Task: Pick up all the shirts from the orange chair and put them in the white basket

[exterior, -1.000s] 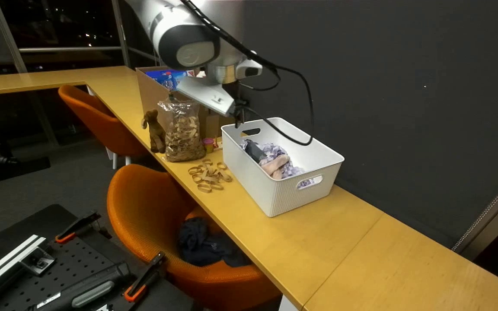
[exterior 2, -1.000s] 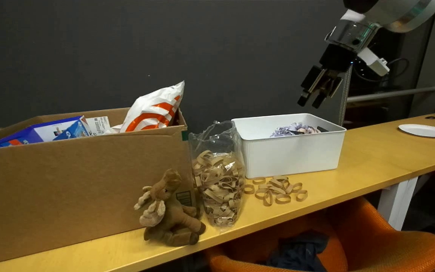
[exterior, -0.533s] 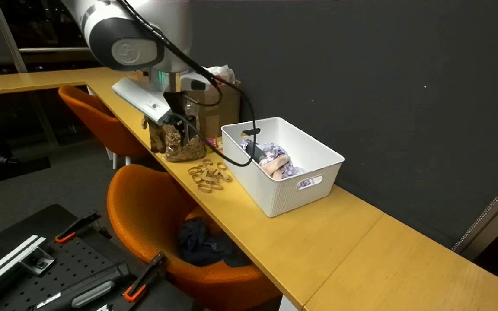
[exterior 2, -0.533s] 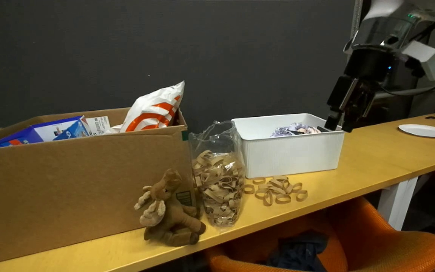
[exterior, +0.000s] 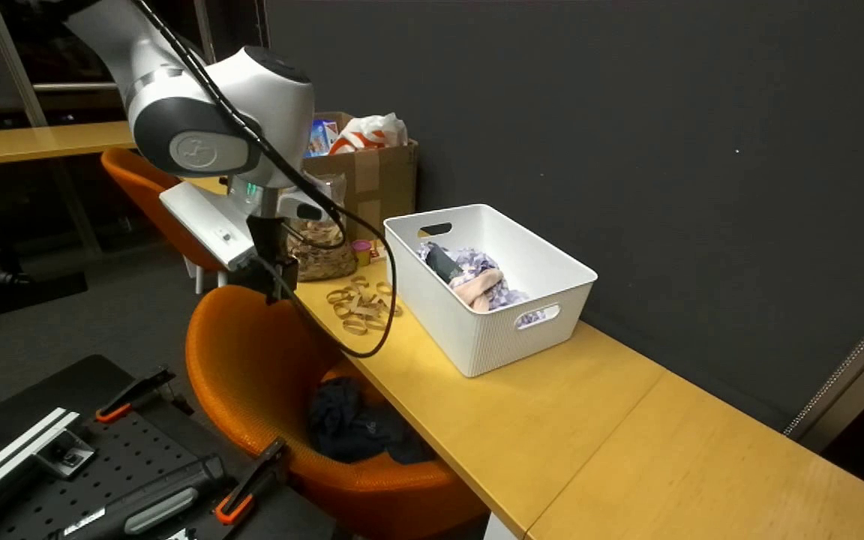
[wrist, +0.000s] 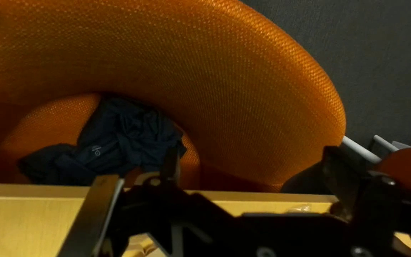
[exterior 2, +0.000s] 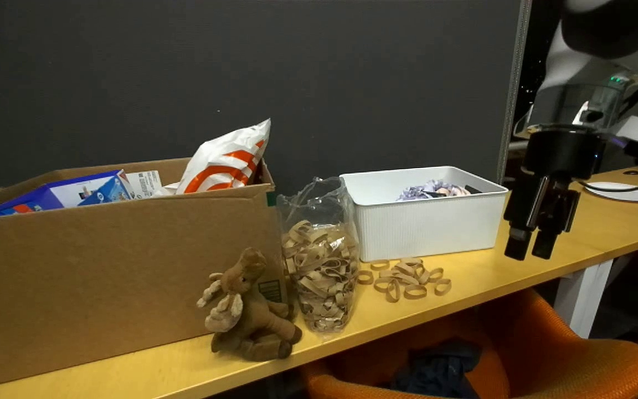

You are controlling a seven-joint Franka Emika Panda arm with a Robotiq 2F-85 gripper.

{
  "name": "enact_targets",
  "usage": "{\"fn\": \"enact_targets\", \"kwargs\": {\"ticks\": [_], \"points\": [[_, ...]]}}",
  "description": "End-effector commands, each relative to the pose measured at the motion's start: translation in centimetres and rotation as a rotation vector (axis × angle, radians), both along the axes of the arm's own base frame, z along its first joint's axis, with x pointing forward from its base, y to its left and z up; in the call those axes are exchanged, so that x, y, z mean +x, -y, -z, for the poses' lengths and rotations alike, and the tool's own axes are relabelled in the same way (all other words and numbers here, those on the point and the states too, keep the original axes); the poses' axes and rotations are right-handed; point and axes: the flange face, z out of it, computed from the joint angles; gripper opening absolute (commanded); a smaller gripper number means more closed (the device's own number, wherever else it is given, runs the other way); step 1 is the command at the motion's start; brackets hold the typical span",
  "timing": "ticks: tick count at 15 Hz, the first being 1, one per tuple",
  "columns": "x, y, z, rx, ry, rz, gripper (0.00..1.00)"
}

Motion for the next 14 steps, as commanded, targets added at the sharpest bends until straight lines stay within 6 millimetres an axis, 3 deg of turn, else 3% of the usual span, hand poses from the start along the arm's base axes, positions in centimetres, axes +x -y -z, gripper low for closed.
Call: {"fn": "enact_targets", "kwargs": {"ticks": [1,4,8,11,14], "points": [[-0.4,0.6,2.9,0.050,-0.052,0.042,1.00],[-0.4,1.8,5.4,0.043,-0.070,0.051,1.00],[-0.5,2.6,10.5,0.003,-0.122,0.066,1.00],[0.0,3.1,14.5,-0.033,-0.124,0.063,1.00],[1.2,3.5,17.1,-0.072,-0.109,0.061,1.00]]}}
